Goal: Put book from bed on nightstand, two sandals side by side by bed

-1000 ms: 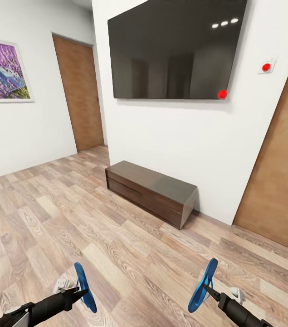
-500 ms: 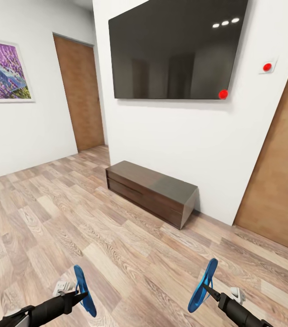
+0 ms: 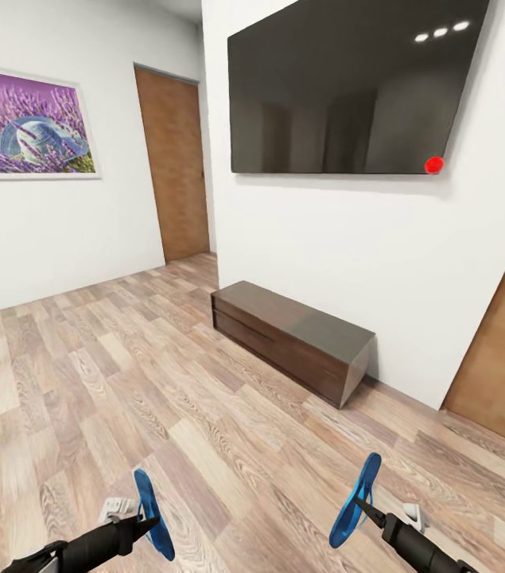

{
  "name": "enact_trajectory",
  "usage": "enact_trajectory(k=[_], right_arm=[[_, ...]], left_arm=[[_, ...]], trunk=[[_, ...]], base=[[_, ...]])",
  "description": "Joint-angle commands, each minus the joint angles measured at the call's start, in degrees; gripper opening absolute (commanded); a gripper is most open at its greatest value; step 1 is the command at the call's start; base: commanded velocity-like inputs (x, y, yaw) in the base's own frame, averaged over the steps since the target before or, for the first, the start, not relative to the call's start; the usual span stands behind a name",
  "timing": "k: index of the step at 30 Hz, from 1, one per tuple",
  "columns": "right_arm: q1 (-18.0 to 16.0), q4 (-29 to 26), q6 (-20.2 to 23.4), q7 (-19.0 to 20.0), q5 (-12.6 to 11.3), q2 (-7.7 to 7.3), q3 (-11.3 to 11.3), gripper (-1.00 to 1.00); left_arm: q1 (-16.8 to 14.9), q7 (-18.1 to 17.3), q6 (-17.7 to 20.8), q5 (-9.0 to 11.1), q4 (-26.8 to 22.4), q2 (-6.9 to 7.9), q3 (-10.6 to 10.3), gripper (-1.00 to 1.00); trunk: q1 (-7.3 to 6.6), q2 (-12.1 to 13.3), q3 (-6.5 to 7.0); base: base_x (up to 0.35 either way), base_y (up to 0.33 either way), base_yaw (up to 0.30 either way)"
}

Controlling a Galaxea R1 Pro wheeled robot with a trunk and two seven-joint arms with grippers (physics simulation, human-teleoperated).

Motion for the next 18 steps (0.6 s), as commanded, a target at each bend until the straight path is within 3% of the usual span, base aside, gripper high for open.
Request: enact_trajectory(k=[1,5,10,13,18], right_arm=[[-0.01,0.01,0.61,0.19,-0.50,0.02,-0.02,-1.00],[-0.01,0.01,0.61,0.17,-0.25,0.06,-0.02,-1.00],[-0.01,0.01,0.40,0.00,0.00,0.15,-0.02,-1.00],[-0.01,0.01,0.38,-2.13,0.39,0.16,-0.02,-1.00],[-0.01,0.01,0.38,-5.44,0.54,0.21,0.01,-1.00]], left_arm=[[-0.06,0.05,-0.52,0.27,0.09,-0.14,-0.46,-1.00],[-0.06,2.13,-1.23,0.12,1.21,-1.30,-0.46,-1.00],[-0.06,9.53,-8.20,-0.08,4.63,-5.05,-0.48,-1.00],[-0.06,13.54,-10.77,-0.14,5.78,-7.14,-0.53,-1.00],[-0.06,15.06,-11.58,-0.21,6.19,-7.98,-0.61,-1.00]], trunk=[[-0.01,-0.03,-0.05],[-0.01,-0.03,-0.05],[-0.01,-0.03,-0.05],[-0.01,-0.03,-0.05],[-0.01,-0.03,-0.05]], base=[[0.000,0.000,0.290],[0.000,0.000,0.292],[0.000,0.000,0.293],[0.000,0.000,0.293],[0.000,0.000,0.293]])
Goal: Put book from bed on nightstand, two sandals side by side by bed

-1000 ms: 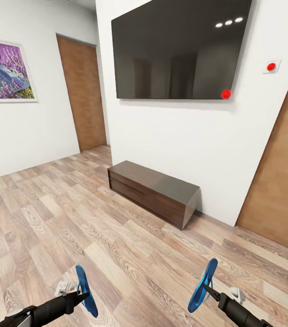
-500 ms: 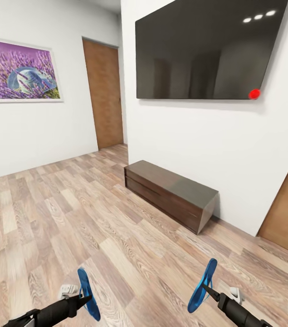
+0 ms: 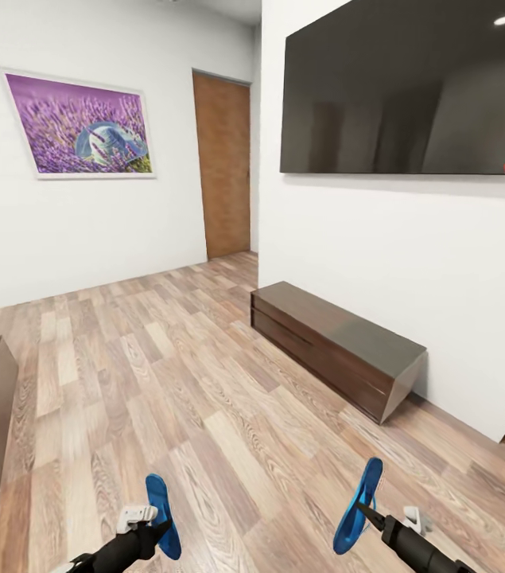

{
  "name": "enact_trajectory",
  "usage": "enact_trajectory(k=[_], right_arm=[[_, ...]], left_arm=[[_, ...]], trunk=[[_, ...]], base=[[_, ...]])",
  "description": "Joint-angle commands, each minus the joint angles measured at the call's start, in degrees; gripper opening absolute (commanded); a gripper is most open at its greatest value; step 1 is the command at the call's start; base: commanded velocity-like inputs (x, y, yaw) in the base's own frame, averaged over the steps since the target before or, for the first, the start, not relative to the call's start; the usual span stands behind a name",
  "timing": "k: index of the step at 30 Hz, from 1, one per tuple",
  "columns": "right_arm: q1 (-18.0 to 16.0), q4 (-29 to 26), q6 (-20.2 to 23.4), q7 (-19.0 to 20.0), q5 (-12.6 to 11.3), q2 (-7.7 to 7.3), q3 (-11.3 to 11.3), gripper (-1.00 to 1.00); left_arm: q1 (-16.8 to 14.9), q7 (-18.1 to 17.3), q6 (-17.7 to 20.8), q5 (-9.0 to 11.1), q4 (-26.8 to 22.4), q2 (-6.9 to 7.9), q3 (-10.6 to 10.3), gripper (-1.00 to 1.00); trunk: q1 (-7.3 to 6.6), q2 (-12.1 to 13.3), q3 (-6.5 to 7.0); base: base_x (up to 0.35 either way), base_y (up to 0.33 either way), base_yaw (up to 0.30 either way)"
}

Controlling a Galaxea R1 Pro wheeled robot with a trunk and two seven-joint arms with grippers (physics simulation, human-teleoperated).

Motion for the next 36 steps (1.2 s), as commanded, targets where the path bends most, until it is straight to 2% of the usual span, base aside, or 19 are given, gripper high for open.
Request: enact_trajectory(k=[1,8,13,16,19,30,36], right_arm=[[-0.02,0.00,0.60,-0.02,-0.51,0.00,-0.08,-1.00],[-0.02,0.00,0.58,-2.10,-0.53,0.01,-0.09,-1.00],[-0.02,-0.07,-1.35,-14.14,-0.53,0.09,-0.10,-1.00],[-0.02,-0.08,-1.82,-16.80,-0.45,0.26,-0.04,-1.00],[-0.02,-0.09,-2.00,-17.86,-0.38,0.36,-0.01,-1.00],[-0.02,-0.09,-1.98,-17.81,-0.28,0.38,-0.01,-1.00],[-0.02,-0.09,-1.97,-17.72,-0.28,0.38,-0.01,-1.00]], left_arm=[[-0.05,0.05,-0.42,0.26,0.05,-0.04,-0.48,-1.00],[-0.05,0.25,-0.49,0.27,0.10,-0.13,-0.50,-1.00],[-0.05,0.12,-0.50,0.22,0.04,-0.15,-0.50,-1.00],[-0.05,0.11,-0.48,0.27,0.05,-0.15,-0.50,-1.00],[-0.05,0.11,-0.50,0.27,0.04,-0.15,-0.50,-1.00],[-0.05,0.11,-0.50,0.29,0.05,-0.15,-0.50,-1.00],[-0.05,0.11,-0.49,0.30,0.03,-0.31,-0.57,-1.00]], trunk=[[-0.01,-0.02,-0.05],[-0.01,-0.02,-0.05],[-0.01,-0.02,-0.05],[-0.01,-0.02,-0.05],[-0.01,-0.02,-0.05],[-0.01,-0.02,-0.05],[-0.01,-0.02,-0.05]], base=[[0.000,0.000,0.293],[0.000,0.000,0.292],[0.000,0.000,0.280],[0.000,0.000,0.249],[0.000,0.000,0.238],[0.000,0.000,0.227],[0.000,0.000,0.050]])
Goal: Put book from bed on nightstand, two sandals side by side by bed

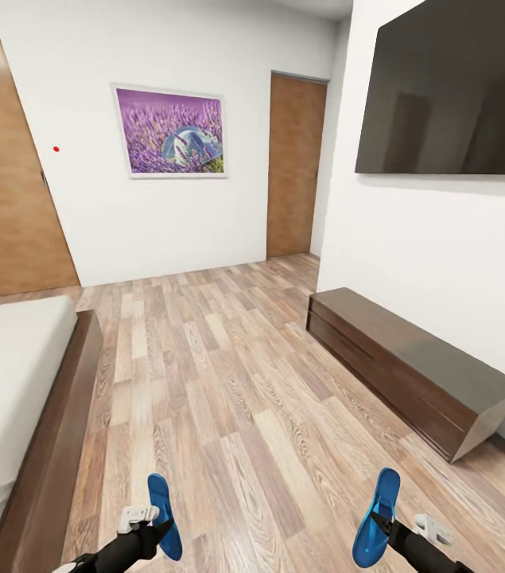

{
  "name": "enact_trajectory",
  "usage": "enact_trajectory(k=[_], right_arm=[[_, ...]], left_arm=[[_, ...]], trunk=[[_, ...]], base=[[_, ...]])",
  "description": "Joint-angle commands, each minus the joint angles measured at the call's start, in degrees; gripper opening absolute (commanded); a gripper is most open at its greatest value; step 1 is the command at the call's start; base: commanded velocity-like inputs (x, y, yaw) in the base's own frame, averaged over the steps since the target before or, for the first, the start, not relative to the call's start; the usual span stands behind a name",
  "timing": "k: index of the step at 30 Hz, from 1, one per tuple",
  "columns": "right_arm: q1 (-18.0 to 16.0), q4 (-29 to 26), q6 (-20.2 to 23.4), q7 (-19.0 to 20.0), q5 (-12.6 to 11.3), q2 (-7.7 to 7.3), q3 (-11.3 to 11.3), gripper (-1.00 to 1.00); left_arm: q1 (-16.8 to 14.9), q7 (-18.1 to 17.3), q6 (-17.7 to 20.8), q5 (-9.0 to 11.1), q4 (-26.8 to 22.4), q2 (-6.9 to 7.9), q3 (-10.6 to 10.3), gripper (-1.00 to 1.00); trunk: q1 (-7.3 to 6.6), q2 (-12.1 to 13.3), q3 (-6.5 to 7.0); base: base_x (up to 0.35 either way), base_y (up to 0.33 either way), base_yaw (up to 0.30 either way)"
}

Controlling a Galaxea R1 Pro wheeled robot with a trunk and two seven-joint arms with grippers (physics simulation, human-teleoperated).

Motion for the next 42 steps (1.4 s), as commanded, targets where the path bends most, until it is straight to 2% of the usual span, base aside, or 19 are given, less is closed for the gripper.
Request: enact_trajectory(k=[1,18,27,42], right_arm=[[-0.03,0.00,0.56,0.30,-0.53,-0.03,-0.20,-1.00],[-0.03,0.00,0.52,0.29,-0.53,-0.05,-0.19,-1.00],[-0.03,0.00,0.43,0.32,-0.53,0.00,-0.19,-1.00],[-0.03,0.00,0.43,0.24,-0.53,0.00,-0.19,-1.00]], left_arm=[[-0.04,-0.04,-0.38,0.28,0.02,-0.08,-0.47,-1.00],[-0.04,-0.04,-0.38,0.28,0.06,-0.26,-0.49,-1.00],[-0.04,0.03,-0.37,0.28,0.10,-0.26,-0.50,-1.00],[-0.04,0.05,-0.36,0.28,0.11,-0.26,-0.46,-1.00]], trunk=[[-0.01,-0.02,-0.05],[-0.01,-0.02,-0.05],[-0.01,-0.02,-0.13],[-0.01,-0.02,-1.41]], base=[[0.000,0.000,0.034],[0.000,0.000,0.229],[0.000,0.000,0.020],[0.000,0.000,0.000]])
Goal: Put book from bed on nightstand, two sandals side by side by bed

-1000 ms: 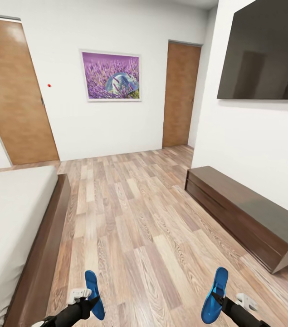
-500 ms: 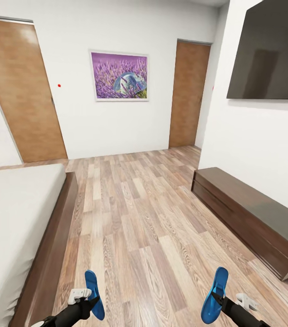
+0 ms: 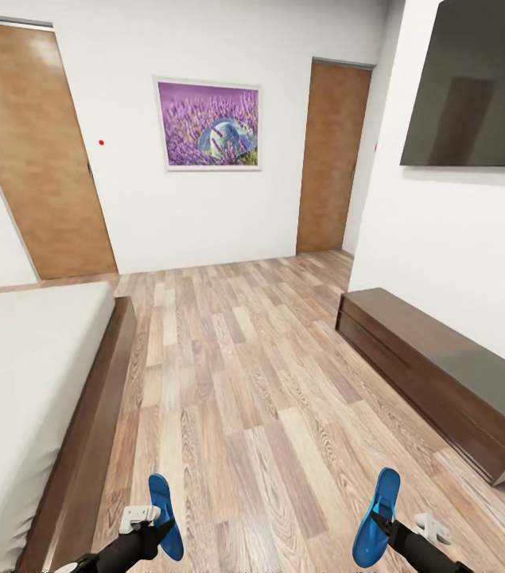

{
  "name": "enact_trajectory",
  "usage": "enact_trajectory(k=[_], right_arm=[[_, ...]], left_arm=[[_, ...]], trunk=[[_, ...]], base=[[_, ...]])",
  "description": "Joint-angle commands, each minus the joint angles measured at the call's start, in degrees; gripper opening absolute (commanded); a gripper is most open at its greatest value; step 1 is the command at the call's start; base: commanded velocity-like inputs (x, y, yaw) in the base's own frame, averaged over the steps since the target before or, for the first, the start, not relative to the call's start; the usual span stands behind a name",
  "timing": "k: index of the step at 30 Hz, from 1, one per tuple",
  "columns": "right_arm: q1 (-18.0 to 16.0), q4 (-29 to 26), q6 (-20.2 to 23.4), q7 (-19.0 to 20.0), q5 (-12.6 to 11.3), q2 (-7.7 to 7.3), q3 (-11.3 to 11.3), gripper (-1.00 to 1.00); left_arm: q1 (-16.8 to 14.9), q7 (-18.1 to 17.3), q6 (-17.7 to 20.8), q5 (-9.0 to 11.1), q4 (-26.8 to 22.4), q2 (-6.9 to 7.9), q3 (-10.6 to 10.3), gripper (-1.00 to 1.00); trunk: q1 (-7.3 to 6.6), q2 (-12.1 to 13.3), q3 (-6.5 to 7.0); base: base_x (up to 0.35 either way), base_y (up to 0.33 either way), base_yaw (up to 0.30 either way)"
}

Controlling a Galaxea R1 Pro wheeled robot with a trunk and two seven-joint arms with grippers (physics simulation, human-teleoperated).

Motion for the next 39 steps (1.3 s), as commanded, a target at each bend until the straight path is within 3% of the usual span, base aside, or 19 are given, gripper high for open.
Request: enact_trajectory(k=[1,27,39], right_arm=[[-0.03,0.00,0.51,0.27,-0.54,0.00,-0.20,-1.00],[-0.03,0.00,0.51,0.31,-0.54,0.00,-0.21,-1.00],[-0.03,-0.09,0.59,0.35,-0.54,-0.06,-0.28,-1.00]], left_arm=[[-0.04,-0.04,-0.38,0.27,0.02,0.01,-0.47,-1.00],[-0.04,-0.10,-0.32,0.27,0.02,0.01,-0.45,-1.00],[-0.04,0.12,-0.26,0.36,0.02,0.01,-0.43,-1.00]], trunk=[[-0.01,-0.02,-0.14],[-0.01,-0.02,-1.44],[-0.01,-0.02,-1.45]], base=[[0.000,0.000,0.000],[0.000,0.000,0.000],[0.258,0.000,0.000]])
